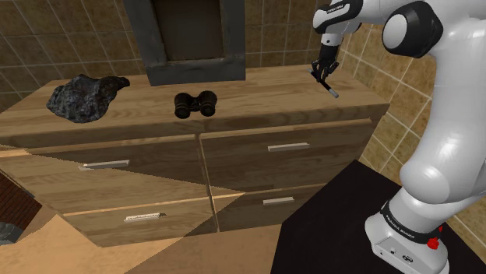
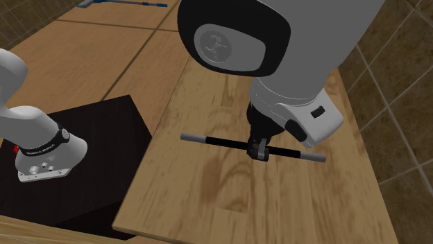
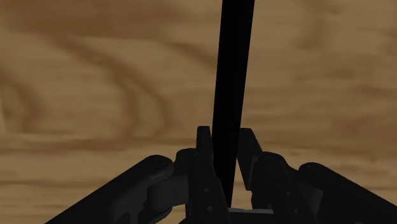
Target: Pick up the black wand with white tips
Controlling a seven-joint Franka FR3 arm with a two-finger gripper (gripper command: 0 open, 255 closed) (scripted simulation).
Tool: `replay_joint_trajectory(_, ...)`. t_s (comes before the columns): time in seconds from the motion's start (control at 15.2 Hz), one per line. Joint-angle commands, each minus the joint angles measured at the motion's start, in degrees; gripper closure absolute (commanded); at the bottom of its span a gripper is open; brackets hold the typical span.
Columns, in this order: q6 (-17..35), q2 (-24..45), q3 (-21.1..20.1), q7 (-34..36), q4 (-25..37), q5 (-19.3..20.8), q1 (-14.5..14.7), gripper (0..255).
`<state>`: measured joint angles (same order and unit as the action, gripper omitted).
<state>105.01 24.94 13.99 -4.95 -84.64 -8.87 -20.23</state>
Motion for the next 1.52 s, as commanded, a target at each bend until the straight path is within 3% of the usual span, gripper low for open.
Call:
replay_joint_trajectory(0.0, 0.01, 0.00, 0.00, 0.00, -0.01, 0.00, 0.00, 255)
replay_joint_trajectory(0.33, 0.11, -0.09, 0.01, -0.01, -0.19, 0.01, 0.01, 255)
replay_joint_trajectory(1.45, -11.31, -0.53, 0.26, 0.84, 10.86, 0.36, -0.63, 255)
